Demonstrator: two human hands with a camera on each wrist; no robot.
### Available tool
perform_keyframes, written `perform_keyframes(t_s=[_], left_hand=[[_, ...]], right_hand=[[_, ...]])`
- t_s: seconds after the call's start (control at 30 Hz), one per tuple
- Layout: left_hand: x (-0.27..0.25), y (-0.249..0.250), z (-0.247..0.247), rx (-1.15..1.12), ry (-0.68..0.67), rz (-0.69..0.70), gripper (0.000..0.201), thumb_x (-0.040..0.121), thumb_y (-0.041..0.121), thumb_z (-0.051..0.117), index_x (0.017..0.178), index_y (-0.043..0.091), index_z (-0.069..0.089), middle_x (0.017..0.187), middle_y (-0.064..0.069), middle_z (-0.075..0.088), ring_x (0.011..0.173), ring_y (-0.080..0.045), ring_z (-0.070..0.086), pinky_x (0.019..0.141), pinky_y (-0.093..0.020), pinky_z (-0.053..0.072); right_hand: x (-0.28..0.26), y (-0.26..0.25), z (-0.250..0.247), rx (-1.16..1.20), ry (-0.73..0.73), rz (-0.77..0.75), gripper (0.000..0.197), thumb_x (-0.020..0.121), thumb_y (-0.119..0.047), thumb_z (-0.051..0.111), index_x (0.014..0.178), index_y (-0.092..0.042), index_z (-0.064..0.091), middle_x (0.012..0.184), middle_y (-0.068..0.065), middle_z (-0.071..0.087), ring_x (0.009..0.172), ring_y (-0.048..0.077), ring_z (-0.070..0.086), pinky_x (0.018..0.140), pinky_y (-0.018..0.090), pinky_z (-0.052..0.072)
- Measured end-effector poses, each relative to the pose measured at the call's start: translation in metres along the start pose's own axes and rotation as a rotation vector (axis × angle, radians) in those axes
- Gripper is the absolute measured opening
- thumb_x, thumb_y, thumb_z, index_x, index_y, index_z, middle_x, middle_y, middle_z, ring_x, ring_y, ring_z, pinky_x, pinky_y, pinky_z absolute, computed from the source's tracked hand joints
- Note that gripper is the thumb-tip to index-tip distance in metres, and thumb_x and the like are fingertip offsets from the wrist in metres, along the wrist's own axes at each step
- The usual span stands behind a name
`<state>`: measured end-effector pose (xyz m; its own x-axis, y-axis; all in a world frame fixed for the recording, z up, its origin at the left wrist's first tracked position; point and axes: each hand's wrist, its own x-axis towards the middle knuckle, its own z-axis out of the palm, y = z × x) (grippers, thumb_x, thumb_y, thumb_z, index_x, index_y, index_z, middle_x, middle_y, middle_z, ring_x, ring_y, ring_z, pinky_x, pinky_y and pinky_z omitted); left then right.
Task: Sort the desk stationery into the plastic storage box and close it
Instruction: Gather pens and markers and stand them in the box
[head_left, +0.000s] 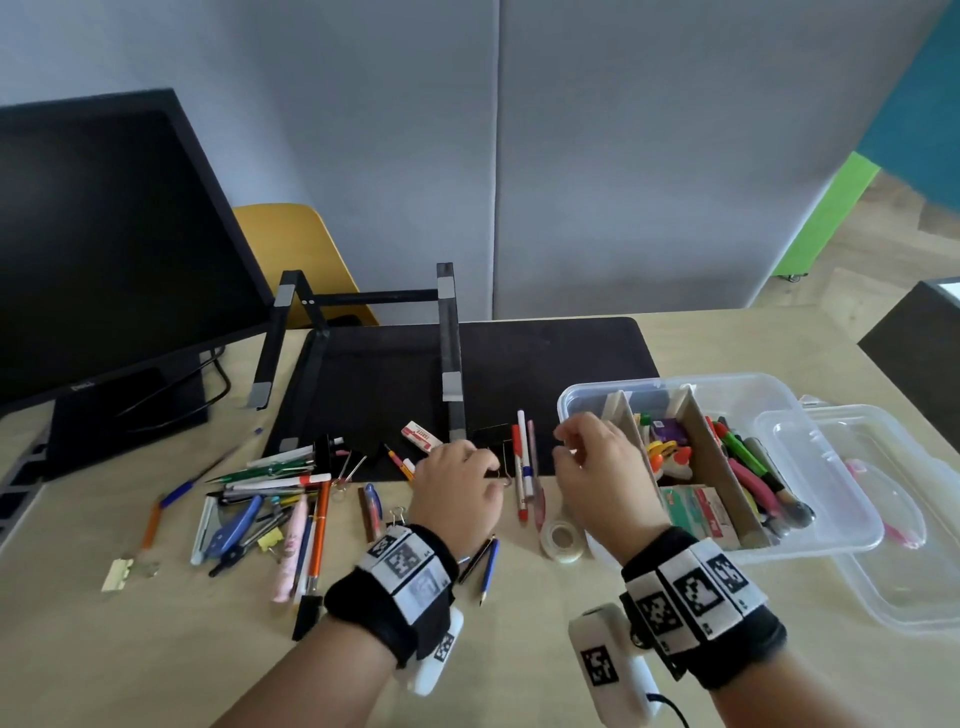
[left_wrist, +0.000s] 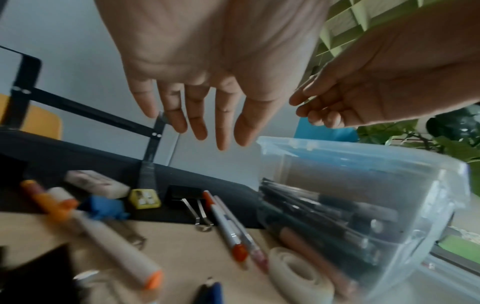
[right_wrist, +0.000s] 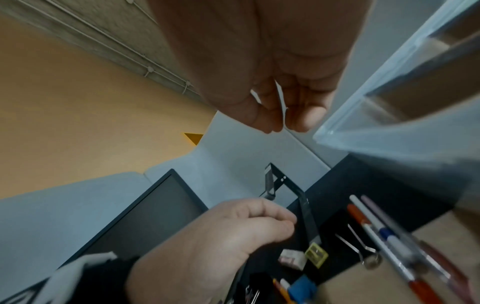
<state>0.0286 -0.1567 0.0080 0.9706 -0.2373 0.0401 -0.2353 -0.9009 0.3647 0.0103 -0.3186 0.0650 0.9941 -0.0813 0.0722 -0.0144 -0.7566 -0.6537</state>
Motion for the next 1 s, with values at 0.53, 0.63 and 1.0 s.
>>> perform_keyframes(t_s=[0.53,0.63,1.0], left_hand=[[0.013,-0.095,0.003,0.052,-0.259,-0.086,0.037,0.085,0.024,0.056,0.122,0.021,0.057,0.128,0.001,0.05,0.121,-0.023,0.044,0.1,-0.037,0.039],[0.013,-0.114,0.002,0.043,-0.265,-0.048,0.034,0.086,0.022,0.055,0.12,0.023,0.059,0.129,0.002,0.05,0.121,-0.02,0.044,0.1,-0.034,0.039],[0.032,-0.138,0.004,0.048,-0.299,0.158,0.04,0.09,0.017,0.052,0.13,0.02,0.056,0.134,0.004,0.05,0.127,-0.017,0.042,0.106,-0.033,0.035]], right_hand=[[0.016,0.002,0.127,-0.285,-0.204,0.436,0.046,0.085,-0.004,0.042,0.131,-0.001,0.035,0.131,0.016,0.042,0.12,0.029,0.041,0.104,0.035,0.033],[0.024,0.013,0.139,-0.381,-0.151,0.441,0.043,0.088,-0.007,0.044,0.129,0.0,0.035,0.129,0.018,0.043,0.118,0.032,0.043,0.102,0.036,0.033],[0.05,0.03,0.166,-0.568,-0.105,0.522,0.035,0.093,-0.014,0.038,0.126,-0.002,0.037,0.124,0.015,0.048,0.112,0.03,0.047,0.092,0.036,0.038]])
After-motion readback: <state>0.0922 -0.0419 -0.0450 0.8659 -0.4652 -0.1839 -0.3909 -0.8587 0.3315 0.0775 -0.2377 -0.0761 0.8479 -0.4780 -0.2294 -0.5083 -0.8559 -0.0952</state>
